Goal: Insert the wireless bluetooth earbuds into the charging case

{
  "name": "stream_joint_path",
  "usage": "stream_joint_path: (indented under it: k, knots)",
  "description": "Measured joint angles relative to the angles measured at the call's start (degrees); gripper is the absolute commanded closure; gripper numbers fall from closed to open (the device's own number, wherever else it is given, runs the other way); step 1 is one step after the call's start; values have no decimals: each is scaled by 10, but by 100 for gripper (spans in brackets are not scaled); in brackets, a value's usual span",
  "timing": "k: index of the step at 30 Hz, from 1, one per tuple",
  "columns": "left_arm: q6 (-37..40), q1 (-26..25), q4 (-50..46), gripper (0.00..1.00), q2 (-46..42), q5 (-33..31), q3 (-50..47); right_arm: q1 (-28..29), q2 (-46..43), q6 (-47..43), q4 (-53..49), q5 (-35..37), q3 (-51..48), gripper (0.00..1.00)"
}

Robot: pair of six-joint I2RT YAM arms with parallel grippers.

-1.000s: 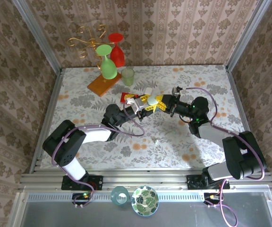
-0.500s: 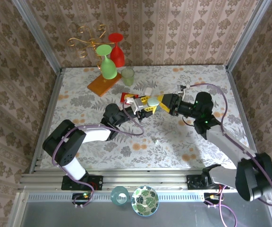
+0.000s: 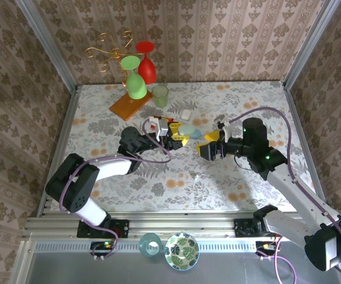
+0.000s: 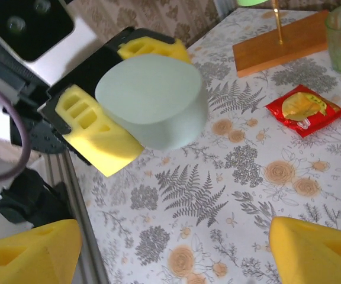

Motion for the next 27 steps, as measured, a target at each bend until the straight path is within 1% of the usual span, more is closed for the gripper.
stream_joint_path:
  k: [3, 7, 16, 27]
  knots:
    - [-16, 0, 0, 68, 0, 24, 0, 12, 22, -37, -4, 3, 19, 16]
    - [-23, 0, 0, 68, 0, 41, 0, 16, 39, -53, 9, 3, 29, 16]
    - [-32, 0, 0, 68, 0, 69, 0, 16, 51, -50, 33, 23, 33, 17]
    - [-34, 4, 0, 68, 0, 70, 0, 15, 59, -36, 42, 30, 36, 18]
